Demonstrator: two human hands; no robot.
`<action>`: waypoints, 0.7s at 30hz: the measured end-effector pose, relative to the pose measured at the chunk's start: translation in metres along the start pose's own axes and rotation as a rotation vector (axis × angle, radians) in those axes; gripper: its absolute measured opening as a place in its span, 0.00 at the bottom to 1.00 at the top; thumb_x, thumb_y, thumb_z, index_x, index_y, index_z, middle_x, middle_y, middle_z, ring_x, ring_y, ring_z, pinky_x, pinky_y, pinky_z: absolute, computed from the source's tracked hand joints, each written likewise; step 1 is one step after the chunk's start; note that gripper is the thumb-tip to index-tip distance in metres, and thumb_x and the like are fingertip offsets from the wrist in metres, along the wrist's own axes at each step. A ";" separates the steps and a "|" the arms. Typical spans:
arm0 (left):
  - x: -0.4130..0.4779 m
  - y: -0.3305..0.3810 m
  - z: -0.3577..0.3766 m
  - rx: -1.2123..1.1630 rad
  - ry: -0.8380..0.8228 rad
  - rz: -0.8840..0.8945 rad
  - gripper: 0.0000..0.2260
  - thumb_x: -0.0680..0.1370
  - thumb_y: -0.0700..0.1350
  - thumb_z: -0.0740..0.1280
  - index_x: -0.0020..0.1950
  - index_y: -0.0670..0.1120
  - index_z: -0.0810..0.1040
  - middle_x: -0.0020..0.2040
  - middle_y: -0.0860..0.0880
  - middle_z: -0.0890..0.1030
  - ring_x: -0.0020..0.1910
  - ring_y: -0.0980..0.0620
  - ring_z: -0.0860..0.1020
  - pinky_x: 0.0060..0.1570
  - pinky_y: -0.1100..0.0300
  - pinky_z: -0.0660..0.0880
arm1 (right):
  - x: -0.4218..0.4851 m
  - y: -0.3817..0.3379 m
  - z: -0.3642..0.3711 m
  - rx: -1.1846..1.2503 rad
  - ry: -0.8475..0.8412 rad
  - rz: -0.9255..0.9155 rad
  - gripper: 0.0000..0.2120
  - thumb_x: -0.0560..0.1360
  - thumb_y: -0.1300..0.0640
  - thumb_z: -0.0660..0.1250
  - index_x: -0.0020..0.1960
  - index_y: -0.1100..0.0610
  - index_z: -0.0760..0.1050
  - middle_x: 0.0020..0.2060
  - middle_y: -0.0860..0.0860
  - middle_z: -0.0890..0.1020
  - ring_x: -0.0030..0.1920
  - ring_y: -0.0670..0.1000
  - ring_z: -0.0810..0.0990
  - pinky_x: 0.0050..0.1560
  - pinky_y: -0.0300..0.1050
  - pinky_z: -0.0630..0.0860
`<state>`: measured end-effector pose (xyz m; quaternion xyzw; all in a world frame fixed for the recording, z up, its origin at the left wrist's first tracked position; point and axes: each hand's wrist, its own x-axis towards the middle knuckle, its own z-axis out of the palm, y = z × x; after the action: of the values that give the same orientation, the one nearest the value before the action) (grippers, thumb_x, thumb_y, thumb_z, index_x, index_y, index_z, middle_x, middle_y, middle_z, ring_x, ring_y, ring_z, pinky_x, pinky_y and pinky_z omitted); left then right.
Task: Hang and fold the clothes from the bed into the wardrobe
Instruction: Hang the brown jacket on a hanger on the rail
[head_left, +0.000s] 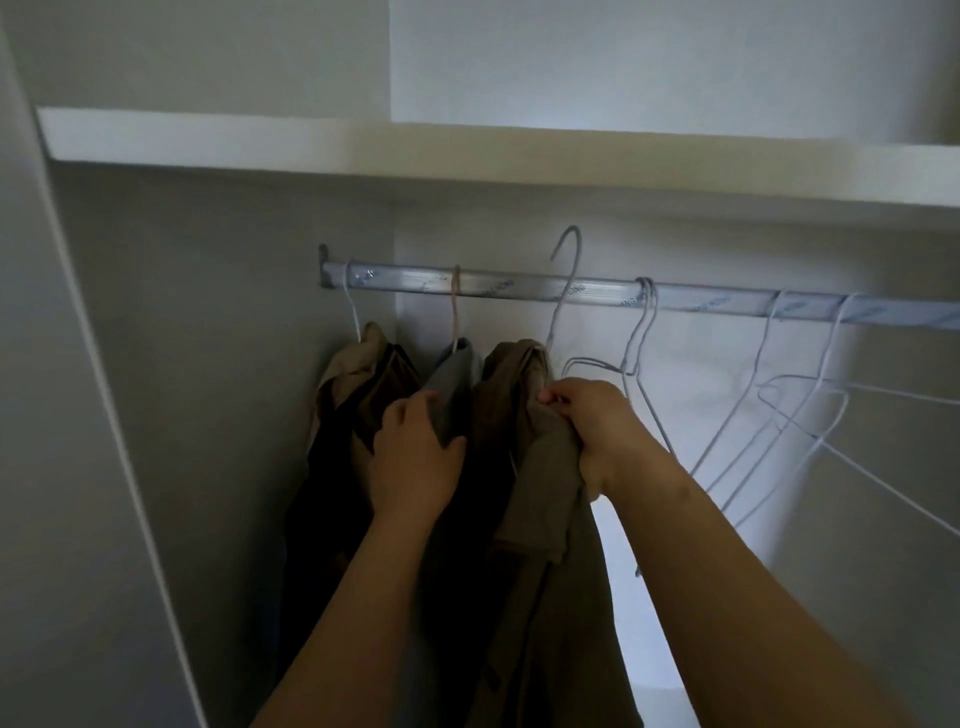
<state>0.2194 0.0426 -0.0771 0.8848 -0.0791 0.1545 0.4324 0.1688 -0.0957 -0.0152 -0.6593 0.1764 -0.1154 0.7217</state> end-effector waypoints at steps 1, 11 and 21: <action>0.006 -0.004 0.003 0.026 -0.026 -0.020 0.26 0.77 0.47 0.65 0.73 0.49 0.61 0.72 0.45 0.62 0.67 0.41 0.66 0.62 0.48 0.67 | 0.009 -0.002 0.007 -0.002 -0.006 -0.005 0.12 0.74 0.67 0.62 0.32 0.61 0.74 0.28 0.56 0.74 0.30 0.52 0.72 0.26 0.38 0.71; 0.021 -0.042 0.023 -0.227 -0.206 -0.046 0.30 0.78 0.38 0.59 0.76 0.55 0.52 0.73 0.47 0.62 0.70 0.47 0.64 0.70 0.54 0.62 | 0.075 0.030 0.042 -0.067 0.023 0.095 0.11 0.74 0.68 0.60 0.33 0.61 0.71 0.30 0.56 0.72 0.33 0.52 0.72 0.34 0.43 0.69; 0.004 -0.047 0.024 -0.290 -0.221 -0.070 0.26 0.80 0.39 0.59 0.75 0.56 0.57 0.71 0.48 0.66 0.68 0.49 0.66 0.69 0.55 0.64 | 0.072 0.069 0.033 -0.421 0.174 -0.278 0.07 0.81 0.54 0.55 0.52 0.57 0.69 0.37 0.50 0.74 0.35 0.46 0.73 0.35 0.38 0.68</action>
<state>0.2406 0.0527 -0.1246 0.8269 -0.1168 0.0283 0.5493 0.2437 -0.0874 -0.0888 -0.8005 0.1656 -0.2304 0.5279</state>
